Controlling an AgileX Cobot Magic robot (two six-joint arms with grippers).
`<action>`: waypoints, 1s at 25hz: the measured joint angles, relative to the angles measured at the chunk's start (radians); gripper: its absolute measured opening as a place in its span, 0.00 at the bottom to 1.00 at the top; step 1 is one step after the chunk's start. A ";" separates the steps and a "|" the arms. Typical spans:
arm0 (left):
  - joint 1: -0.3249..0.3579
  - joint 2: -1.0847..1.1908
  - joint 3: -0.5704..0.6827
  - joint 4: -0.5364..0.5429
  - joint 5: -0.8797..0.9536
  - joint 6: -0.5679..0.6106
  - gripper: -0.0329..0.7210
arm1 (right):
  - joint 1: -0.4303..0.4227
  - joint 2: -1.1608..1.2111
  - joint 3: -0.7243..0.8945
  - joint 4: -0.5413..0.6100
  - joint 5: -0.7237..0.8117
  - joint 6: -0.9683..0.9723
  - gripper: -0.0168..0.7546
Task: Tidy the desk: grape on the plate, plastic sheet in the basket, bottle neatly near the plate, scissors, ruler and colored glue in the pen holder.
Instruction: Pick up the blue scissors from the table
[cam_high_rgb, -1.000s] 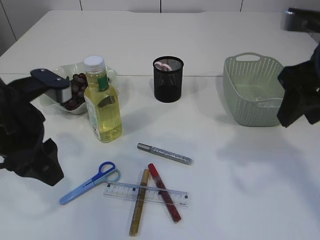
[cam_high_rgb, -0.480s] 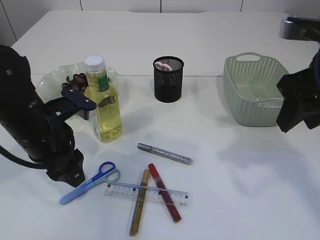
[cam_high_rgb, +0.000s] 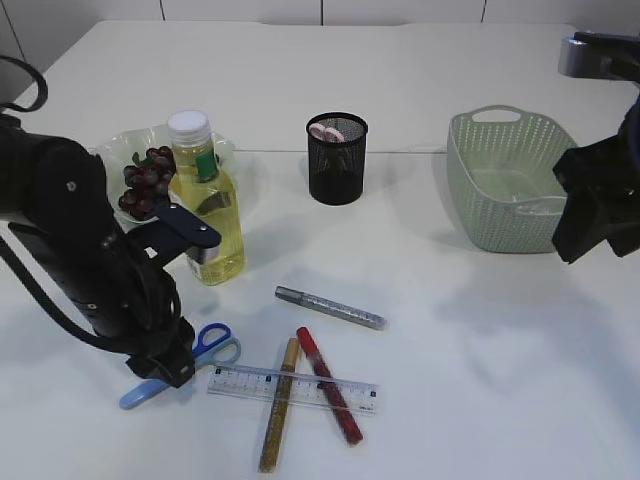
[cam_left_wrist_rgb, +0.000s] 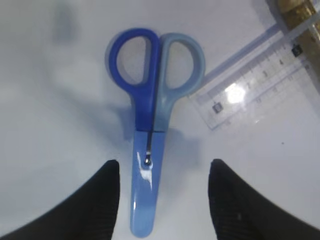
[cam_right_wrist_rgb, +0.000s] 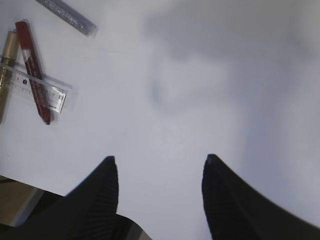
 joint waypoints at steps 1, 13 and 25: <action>-0.006 0.007 0.000 0.000 -0.015 0.000 0.59 | 0.000 0.000 0.000 0.000 0.000 0.000 0.58; -0.011 0.063 0.000 0.023 -0.089 0.002 0.59 | 0.000 0.000 0.000 0.002 0.000 -0.002 0.58; -0.011 0.068 0.000 0.056 -0.106 0.006 0.59 | 0.000 0.000 0.000 0.002 -0.011 -0.005 0.58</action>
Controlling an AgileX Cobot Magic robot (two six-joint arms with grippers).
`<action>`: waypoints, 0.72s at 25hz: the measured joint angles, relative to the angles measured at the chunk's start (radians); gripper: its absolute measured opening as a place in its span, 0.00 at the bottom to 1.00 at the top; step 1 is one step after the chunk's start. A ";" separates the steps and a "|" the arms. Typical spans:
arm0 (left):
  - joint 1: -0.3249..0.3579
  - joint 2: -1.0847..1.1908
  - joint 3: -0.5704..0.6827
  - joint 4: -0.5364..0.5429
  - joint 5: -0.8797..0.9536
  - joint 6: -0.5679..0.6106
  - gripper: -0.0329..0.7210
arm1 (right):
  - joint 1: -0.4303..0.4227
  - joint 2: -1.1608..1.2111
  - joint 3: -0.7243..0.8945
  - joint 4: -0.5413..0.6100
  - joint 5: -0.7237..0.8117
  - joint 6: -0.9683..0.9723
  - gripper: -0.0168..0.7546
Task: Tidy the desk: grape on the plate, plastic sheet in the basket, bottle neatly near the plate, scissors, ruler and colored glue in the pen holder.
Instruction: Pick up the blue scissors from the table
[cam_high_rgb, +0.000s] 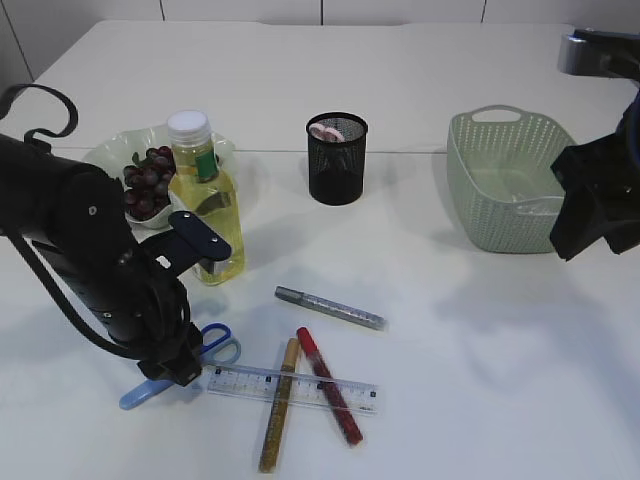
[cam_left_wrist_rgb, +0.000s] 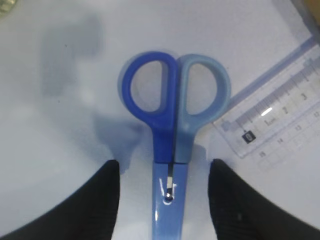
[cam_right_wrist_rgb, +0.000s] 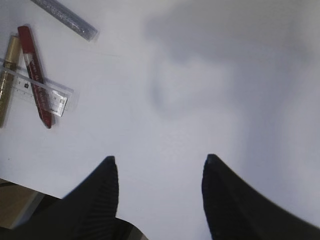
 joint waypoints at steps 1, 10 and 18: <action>0.000 0.002 0.000 0.000 -0.002 0.001 0.59 | 0.000 0.000 0.000 0.000 0.000 0.000 0.58; 0.000 0.038 -0.009 0.004 -0.004 0.002 0.59 | 0.000 0.000 0.000 0.018 0.000 0.000 0.58; 0.000 0.042 -0.015 0.021 0.024 0.028 0.50 | 0.000 0.000 0.000 0.028 -0.006 -0.005 0.58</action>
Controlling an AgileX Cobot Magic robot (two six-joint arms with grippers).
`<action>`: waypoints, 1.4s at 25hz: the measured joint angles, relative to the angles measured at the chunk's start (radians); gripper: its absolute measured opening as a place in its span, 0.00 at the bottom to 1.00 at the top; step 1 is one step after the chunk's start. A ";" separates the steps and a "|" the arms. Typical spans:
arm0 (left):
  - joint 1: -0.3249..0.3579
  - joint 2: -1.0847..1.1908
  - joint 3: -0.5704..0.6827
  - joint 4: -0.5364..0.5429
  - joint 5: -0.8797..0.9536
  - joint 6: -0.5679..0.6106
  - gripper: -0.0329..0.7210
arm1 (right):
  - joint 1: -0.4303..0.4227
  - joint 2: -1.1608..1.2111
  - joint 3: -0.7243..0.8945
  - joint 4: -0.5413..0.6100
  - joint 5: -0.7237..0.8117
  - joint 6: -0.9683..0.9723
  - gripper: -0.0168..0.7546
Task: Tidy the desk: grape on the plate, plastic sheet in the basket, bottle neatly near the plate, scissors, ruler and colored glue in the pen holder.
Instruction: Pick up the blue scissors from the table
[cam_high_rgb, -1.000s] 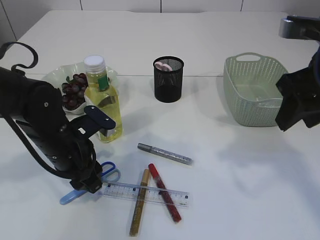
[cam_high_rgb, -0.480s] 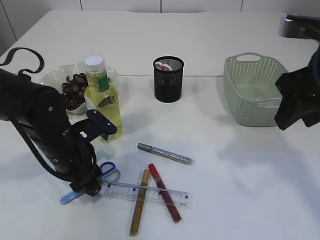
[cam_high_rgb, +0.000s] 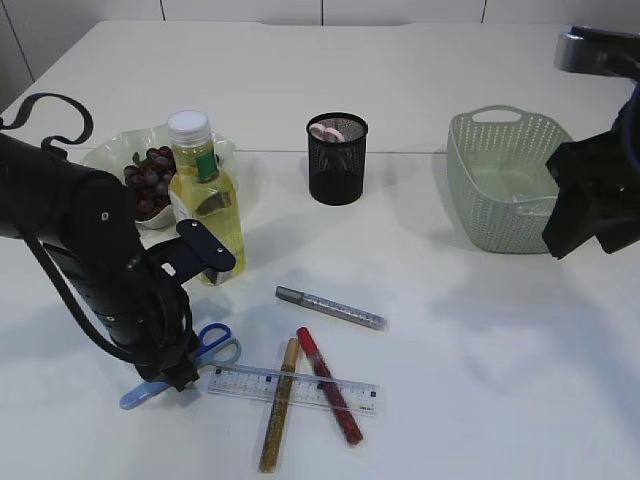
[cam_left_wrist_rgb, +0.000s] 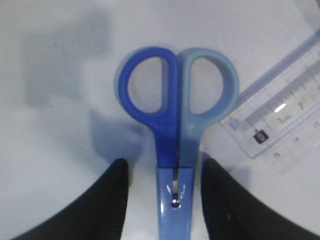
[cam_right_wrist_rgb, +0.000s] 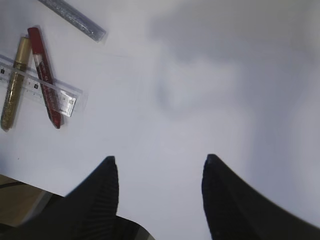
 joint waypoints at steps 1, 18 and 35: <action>0.000 0.000 -0.002 0.002 0.002 0.000 0.49 | 0.000 0.000 0.000 0.002 -0.002 -0.002 0.58; 0.000 0.000 -0.004 0.029 0.089 0.025 0.33 | 0.000 0.000 0.000 0.019 -0.008 -0.009 0.58; -0.035 0.000 -0.004 0.059 0.102 0.025 0.23 | 0.000 0.000 0.000 0.019 -0.009 -0.009 0.58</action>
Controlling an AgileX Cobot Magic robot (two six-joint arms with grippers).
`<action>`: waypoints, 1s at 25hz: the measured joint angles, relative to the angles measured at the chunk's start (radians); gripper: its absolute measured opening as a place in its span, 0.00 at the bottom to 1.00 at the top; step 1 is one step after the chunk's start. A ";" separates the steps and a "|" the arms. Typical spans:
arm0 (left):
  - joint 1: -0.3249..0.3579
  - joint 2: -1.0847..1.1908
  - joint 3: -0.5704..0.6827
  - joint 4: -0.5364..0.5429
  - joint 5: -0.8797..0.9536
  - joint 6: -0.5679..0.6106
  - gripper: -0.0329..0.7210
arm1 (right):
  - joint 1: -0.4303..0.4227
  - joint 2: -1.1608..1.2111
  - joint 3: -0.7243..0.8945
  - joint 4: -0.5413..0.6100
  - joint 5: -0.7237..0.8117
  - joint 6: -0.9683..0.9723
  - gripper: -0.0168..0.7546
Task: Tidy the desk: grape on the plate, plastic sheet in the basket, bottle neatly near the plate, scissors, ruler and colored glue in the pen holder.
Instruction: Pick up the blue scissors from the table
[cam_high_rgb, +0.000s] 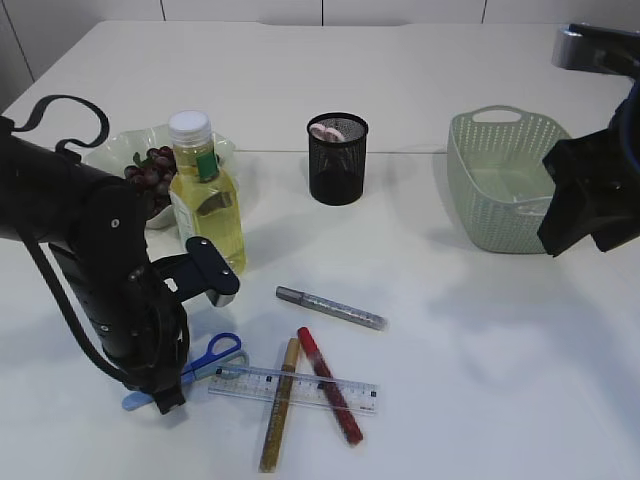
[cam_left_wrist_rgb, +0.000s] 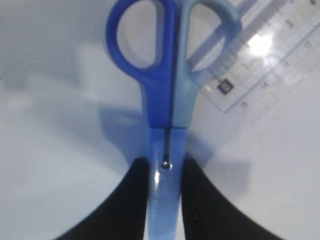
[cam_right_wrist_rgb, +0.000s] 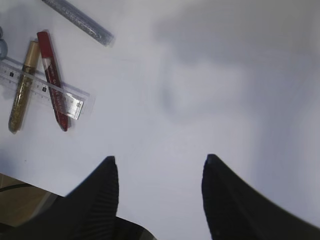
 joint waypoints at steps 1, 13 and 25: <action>-0.002 0.000 0.000 0.003 0.000 0.000 0.22 | 0.000 0.000 0.000 0.000 0.000 0.000 0.58; -0.002 0.000 0.000 0.008 -0.002 0.000 0.22 | 0.000 0.000 0.000 0.000 0.000 0.000 0.58; -0.002 -0.011 0.006 0.008 0.000 -0.016 0.22 | 0.000 0.000 0.000 0.000 0.000 -0.002 0.58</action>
